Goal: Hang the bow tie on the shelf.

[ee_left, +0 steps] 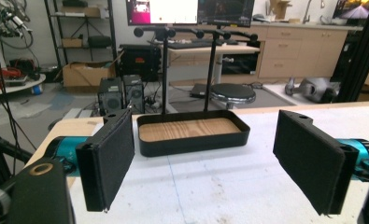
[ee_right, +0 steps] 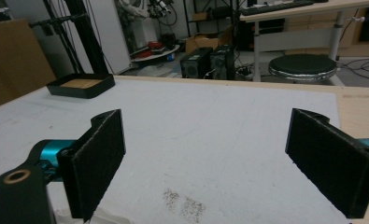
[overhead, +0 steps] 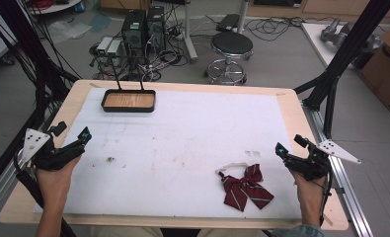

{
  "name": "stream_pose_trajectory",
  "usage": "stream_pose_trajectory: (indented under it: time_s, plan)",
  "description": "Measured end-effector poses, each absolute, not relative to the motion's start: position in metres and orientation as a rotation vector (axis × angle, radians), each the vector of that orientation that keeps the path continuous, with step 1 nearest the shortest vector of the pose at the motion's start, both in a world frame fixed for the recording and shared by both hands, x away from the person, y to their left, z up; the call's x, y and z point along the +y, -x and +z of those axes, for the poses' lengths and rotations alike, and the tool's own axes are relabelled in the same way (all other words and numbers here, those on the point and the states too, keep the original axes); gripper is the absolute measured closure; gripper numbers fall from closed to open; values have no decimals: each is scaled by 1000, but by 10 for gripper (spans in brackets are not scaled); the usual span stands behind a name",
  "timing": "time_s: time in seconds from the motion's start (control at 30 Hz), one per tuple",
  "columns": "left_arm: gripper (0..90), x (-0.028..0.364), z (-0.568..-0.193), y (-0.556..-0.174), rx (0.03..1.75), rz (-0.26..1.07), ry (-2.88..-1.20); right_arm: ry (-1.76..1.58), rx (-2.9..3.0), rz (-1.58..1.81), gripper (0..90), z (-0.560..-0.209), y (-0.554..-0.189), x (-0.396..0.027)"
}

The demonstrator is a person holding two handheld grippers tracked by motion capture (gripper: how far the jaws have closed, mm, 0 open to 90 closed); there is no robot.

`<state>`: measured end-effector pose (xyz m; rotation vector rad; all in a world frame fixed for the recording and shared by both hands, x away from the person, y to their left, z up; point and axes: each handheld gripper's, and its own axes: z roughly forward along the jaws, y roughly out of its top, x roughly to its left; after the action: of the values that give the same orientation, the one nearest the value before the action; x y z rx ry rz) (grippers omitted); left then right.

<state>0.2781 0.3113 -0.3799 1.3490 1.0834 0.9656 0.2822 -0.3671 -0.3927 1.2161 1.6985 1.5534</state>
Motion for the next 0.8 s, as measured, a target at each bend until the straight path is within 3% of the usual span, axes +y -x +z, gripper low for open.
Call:
stream_pose_trajectory:
  time_s: [0.8]
  plan:
    - [194,313,-380,-276,1100,945,-1362,-1140,1740,1564,110,-391,-282,-365]
